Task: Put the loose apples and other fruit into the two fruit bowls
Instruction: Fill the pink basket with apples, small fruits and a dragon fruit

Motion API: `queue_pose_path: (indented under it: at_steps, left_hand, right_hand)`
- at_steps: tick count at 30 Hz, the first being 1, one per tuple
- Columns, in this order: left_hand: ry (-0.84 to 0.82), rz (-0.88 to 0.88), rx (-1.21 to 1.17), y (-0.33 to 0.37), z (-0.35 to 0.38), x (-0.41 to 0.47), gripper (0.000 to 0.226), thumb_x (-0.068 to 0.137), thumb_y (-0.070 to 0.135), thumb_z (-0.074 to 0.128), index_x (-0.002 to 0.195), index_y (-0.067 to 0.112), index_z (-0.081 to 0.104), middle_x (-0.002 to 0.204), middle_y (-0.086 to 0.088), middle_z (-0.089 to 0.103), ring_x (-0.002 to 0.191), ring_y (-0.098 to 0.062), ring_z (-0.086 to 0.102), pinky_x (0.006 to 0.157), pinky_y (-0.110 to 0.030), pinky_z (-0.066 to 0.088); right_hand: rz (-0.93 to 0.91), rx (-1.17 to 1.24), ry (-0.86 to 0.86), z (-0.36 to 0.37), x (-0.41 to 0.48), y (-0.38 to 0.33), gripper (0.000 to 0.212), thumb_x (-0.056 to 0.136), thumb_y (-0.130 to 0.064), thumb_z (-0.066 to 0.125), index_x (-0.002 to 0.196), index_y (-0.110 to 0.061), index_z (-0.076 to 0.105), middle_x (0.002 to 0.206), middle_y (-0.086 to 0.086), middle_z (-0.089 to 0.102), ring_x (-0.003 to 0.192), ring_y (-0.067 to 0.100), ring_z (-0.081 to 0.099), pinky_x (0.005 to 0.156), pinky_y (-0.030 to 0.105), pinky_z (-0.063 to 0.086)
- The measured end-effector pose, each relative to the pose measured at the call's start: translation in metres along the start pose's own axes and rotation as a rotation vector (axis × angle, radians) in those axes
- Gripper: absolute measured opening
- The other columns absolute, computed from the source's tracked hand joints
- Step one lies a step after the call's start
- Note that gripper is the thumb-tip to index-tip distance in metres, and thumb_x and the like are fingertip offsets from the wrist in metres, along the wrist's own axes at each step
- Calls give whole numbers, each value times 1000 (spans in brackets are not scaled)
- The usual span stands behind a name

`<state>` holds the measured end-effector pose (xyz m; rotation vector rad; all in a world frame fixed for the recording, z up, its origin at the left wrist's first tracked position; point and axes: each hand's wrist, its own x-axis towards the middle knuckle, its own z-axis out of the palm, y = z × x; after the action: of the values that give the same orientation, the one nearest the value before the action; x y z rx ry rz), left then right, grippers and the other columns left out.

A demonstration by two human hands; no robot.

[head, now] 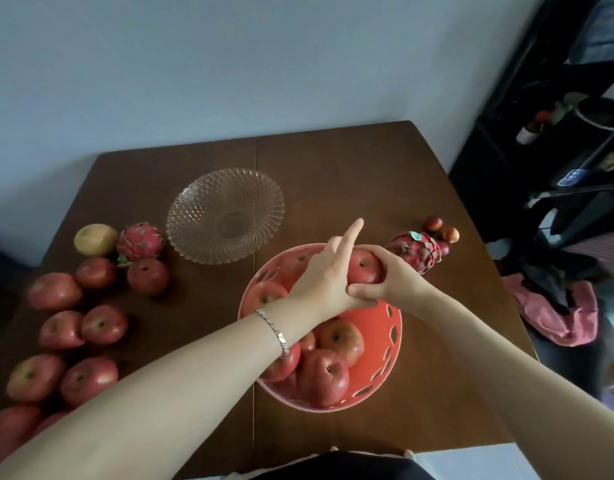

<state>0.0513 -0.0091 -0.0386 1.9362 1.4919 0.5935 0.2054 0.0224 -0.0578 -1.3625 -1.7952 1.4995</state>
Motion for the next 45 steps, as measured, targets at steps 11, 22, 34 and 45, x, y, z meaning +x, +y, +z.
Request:
queue_pose_path:
  at_steps: [11, 22, 34, 45]
  left_hand:
    - [-190, 131, 547, -33, -2, -8, 83, 77, 40, 69, 144, 24, 24, 157, 6, 10, 144, -14, 10, 110, -34, 21]
    - [-207, 85, 510, -31, 3, -17, 74, 84, 23, 60, 145, 20, 19, 158, 3, -2, 145, -17, 2, 115, -38, 15]
    - [5, 3, 220, -29, -13, -68, 57, 85, 20, 58, 139, 21, 37, 154, 1, 21, 138, -19, 22, 115, -38, 16]
    - [261, -905, 579, -176, -92, -231, 68, 79, 34, 66, 138, 19, 35, 149, -13, 28, 133, -30, 32, 103, -41, 34]
  right_hand:
    - [-155, -461, 332, 24, -32, 41, 77, 52, -43, 82, 119, -16, 55, 113, -3, 54, 102, 13, 43, 91, 24, 35]
    - [-188, -828, 371, 28, -28, 46, 76, 57, -54, 77, 115, -8, 61, 106, 6, 64, 109, 32, 45, 97, 47, 34]
    - [-112, -790, 237, 30, -32, 9, 72, 76, -57, 58, 133, -17, 42, 135, 5, 40, 128, 24, 27, 108, 41, 24]
    - [-401, -614, -185, 157, 17, -92, 24, 84, -22, 62, 107, -15, 65, 107, 2, 63, 105, 19, 52, 94, 23, 35]
